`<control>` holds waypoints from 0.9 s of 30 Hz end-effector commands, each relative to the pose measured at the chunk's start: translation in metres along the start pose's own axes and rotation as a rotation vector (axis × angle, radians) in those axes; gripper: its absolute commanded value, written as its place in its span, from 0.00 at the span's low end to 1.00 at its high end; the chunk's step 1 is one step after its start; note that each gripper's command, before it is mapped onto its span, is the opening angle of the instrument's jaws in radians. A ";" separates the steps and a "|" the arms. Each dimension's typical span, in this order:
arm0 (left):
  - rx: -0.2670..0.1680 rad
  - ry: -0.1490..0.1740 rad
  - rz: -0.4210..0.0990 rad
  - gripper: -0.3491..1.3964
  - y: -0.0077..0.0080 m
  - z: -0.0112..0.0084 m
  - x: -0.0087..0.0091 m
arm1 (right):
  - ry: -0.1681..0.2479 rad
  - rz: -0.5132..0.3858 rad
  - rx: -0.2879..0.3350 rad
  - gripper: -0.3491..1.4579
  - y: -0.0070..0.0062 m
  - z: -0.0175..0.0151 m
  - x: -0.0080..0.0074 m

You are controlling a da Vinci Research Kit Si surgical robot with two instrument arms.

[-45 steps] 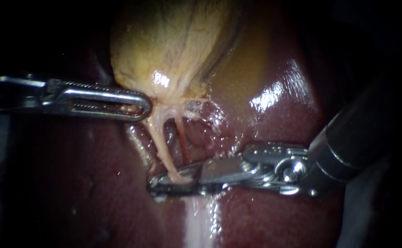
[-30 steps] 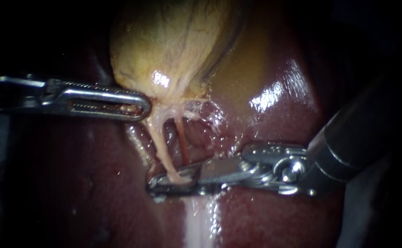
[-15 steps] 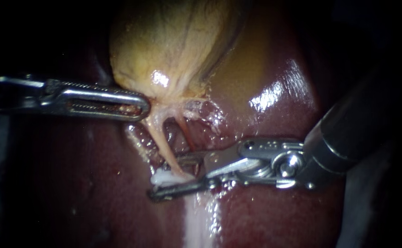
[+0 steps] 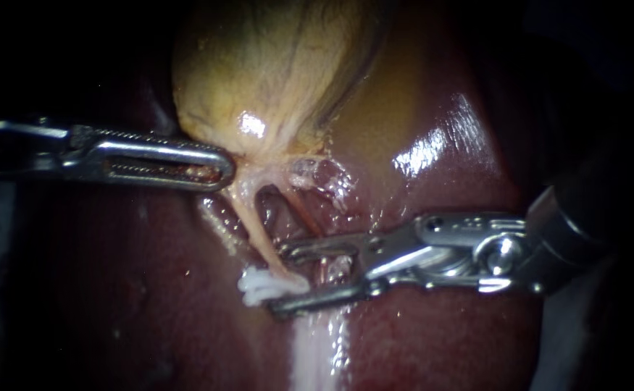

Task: Going back second clip left tube

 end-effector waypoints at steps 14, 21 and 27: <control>0.000 0.000 0.000 0.00 0.0000 0.0000 0.0000 | 0.009 -0.102 -0.013 0.47 -0.0002 -0.0090 0.0038; 0.000 0.000 0.000 0.00 -0.0001 0.0001 0.0001 | 0.011 -0.138 -0.028 0.47 -0.0003 -0.0114 0.0048; 0.002 0.002 -0.001 0.00 -0.0005 0.0007 0.0004 | 0.011 -0.150 -0.027 0.47 -0.0003 -0.0115 0.0048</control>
